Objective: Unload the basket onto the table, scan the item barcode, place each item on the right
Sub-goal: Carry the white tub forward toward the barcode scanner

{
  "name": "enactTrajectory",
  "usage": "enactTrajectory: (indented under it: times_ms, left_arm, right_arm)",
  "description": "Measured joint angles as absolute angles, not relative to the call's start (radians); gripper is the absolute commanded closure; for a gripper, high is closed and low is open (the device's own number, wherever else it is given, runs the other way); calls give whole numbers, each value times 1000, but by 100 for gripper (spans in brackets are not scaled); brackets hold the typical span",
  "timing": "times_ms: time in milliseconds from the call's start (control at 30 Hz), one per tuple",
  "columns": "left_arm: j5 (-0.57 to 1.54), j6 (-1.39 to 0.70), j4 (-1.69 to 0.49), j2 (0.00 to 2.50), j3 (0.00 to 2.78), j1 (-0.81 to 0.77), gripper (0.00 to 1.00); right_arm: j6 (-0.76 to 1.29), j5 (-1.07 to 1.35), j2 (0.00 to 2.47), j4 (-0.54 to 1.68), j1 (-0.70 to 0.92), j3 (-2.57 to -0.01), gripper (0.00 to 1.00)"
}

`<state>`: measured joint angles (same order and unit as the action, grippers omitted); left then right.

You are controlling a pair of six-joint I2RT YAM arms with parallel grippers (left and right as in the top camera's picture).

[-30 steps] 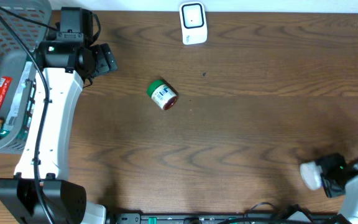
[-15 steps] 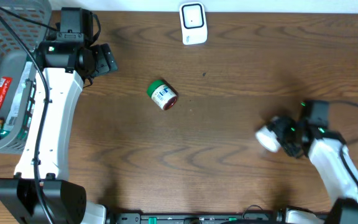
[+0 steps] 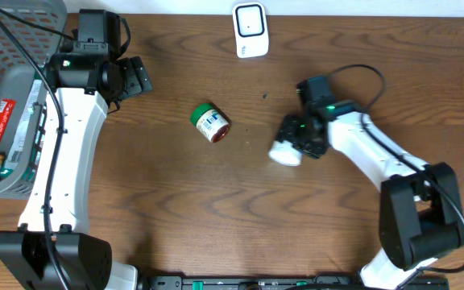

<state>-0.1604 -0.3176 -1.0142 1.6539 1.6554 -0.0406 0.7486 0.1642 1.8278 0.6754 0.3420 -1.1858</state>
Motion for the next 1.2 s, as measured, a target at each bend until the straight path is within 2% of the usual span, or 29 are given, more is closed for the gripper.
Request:
enactTrajectory:
  times_ms: [100, 167, 400, 500, 700, 867, 1200]
  left_arm:
    - [-160, -318, -1014, 1654, 1655, -41, 2]
    - [-160, -318, -1015, 1654, 1655, -41, 2]
    - [-160, -318, -1014, 1654, 1655, -41, 2]
    - [-160, -318, -1014, 1654, 1655, -41, 2]
    - [-160, -318, -1014, 1654, 1655, -41, 2]
    - [-160, -318, -1014, 1654, 1655, -41, 2]
    - [-160, -318, -1014, 1654, 1655, -41, 2]
  right_arm:
    - [720, 161, 1838, 682, 408, -1201, 36]
    - [706, 162, 1838, 686, 439, -1201, 32]
    - [667, 163, 1838, 733, 476, -1208, 27]
    - [649, 162, 1838, 754, 500, -1211, 16]
    - [589, 160, 1845, 771, 525, -1211, 4]
    - [538, 161, 1845, 816, 508, -1211, 1]
    - [488, 122, 1845, 871, 490, -1259, 1]
